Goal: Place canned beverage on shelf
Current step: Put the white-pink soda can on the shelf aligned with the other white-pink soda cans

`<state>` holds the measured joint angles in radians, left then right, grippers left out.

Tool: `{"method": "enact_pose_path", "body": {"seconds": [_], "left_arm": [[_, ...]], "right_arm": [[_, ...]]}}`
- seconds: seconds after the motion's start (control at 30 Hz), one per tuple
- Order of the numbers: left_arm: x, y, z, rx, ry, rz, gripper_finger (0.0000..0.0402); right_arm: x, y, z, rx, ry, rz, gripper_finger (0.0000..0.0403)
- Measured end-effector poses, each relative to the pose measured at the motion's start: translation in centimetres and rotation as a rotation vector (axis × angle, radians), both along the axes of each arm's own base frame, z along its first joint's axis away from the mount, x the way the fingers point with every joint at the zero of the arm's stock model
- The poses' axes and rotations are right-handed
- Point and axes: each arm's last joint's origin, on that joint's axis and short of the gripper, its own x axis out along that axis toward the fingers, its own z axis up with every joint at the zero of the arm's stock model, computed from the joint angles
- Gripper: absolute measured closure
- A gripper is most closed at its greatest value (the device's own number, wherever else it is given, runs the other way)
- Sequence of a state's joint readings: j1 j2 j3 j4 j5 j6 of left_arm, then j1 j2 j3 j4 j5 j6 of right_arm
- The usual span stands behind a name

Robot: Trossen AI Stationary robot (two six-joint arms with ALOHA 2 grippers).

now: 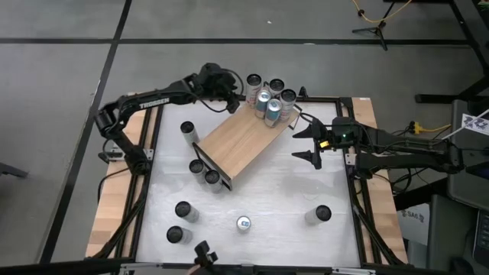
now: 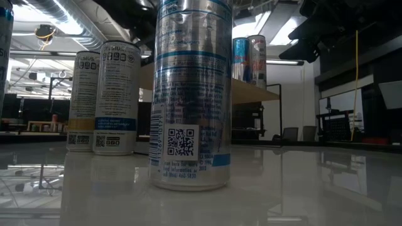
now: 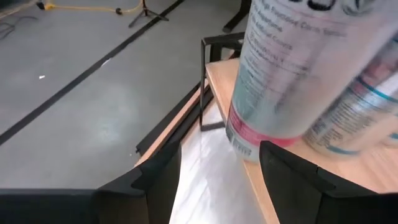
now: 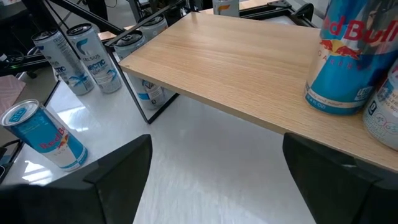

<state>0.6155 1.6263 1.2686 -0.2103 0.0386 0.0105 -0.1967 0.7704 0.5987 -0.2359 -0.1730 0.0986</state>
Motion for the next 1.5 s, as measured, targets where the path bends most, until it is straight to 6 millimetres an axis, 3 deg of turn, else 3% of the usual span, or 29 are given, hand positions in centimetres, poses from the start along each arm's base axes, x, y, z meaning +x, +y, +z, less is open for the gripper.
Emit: {"method": "enact_pose_path", "body": {"seconds": [0.47, 1.07, 1.5], "left_arm": [[1.1, 0.6, 0.6, 0.064, -0.135, 0.004, 0.0192], [0.2, 0.0, -0.4, -0.034, -0.004, -0.002, 0.0192], [1.3, -0.7, 0.5, 0.022, -0.092, -0.042, 0.0192]], "right_arm": [[0.0, 0.0, 0.0, 0.000, 0.000, 0.001, 0.0047], [0.0, 0.0, 0.0, 0.000, 0.001, 0.000, 0.0047], [0.0, 0.0, 0.0, 0.000, 0.001, 0.000, 0.0047]]}}
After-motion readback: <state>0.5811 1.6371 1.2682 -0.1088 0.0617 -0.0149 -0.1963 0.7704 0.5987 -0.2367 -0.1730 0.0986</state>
